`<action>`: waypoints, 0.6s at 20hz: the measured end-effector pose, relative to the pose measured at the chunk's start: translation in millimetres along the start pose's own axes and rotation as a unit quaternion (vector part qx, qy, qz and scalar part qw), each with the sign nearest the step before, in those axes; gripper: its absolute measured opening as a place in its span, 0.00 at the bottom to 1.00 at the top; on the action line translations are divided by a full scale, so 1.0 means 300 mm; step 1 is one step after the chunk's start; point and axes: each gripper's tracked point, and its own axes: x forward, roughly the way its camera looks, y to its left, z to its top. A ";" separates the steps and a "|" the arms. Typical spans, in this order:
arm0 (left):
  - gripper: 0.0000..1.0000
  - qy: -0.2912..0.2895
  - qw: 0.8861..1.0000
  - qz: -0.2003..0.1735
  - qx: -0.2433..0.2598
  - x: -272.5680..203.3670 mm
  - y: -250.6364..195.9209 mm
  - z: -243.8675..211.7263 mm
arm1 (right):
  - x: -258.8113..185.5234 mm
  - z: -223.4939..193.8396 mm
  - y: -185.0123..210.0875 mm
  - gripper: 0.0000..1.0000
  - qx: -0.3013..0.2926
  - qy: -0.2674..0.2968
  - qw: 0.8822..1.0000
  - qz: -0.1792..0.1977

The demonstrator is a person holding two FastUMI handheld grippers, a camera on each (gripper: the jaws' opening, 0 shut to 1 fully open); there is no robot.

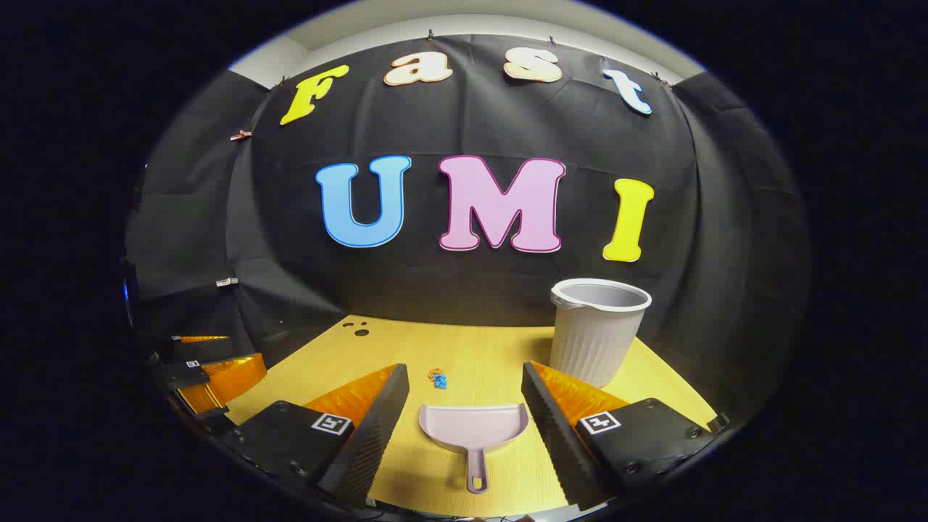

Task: Pick up the small broom and dustpan from the desktop, sweep the trash into the dustpan with the broom, and then empty the trash into the garbage bin.

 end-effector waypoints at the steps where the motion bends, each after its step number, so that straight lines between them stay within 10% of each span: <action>1: 0.95 0.001 1.000 0.002 0.000 0.015 0.006 0.003 | 0.022 -0.002 -0.003 0.98 -0.001 0.001 1.000 0.001; 12: 0.96 0.037 0.999 0.011 -0.010 0.150 0.031 -0.051 | 0.168 -0.057 -0.062 0.98 0.001 0.035 0.999 0.008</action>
